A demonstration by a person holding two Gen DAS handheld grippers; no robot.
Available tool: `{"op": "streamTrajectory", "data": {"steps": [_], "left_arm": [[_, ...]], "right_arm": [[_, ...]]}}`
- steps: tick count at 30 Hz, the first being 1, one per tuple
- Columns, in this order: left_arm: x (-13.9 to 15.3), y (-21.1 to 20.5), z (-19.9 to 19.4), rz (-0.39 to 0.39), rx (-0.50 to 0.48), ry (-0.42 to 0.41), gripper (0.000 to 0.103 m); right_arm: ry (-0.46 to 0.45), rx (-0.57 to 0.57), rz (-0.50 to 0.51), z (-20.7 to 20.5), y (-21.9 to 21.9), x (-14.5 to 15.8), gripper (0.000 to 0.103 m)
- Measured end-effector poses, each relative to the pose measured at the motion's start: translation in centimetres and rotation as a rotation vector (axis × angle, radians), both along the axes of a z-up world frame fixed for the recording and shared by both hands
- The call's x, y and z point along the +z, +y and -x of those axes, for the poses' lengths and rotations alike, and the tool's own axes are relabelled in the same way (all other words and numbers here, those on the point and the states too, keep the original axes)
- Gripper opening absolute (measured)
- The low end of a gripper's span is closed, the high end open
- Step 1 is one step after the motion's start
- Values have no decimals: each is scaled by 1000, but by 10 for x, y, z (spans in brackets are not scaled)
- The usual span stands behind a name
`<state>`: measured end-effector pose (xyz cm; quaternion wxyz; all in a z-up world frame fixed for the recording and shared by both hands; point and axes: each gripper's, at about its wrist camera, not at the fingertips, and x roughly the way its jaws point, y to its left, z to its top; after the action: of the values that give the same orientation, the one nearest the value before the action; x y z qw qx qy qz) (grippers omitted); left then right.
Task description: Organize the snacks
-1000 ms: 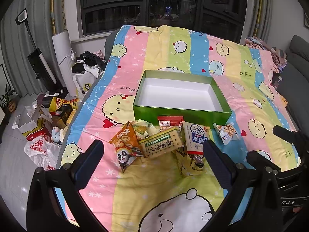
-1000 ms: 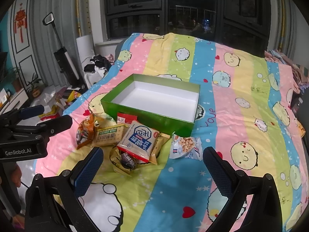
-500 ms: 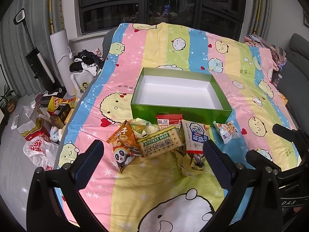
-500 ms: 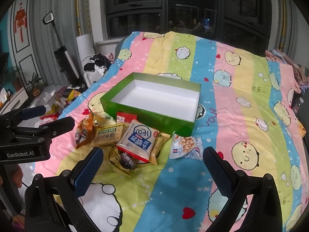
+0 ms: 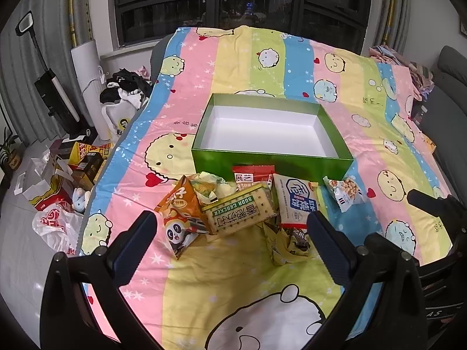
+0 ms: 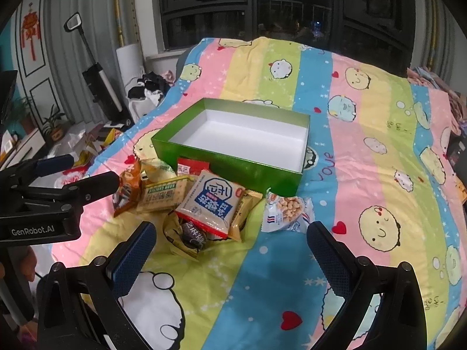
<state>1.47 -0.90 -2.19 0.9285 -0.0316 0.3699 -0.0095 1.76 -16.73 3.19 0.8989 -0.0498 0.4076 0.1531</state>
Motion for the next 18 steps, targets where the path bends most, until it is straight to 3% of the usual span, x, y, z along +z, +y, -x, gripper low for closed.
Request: {"op": "streamTrajectory", "data": {"steps": [9,18], "left_arm": [[-13,-2,-9,25,-24,24,103],[-52,6,-23,284,-104,126,103]], "right_arm": [[54,10,-29,-7,-1,-17,102],[207,67,-240,-16,-14,-60,102]]}}
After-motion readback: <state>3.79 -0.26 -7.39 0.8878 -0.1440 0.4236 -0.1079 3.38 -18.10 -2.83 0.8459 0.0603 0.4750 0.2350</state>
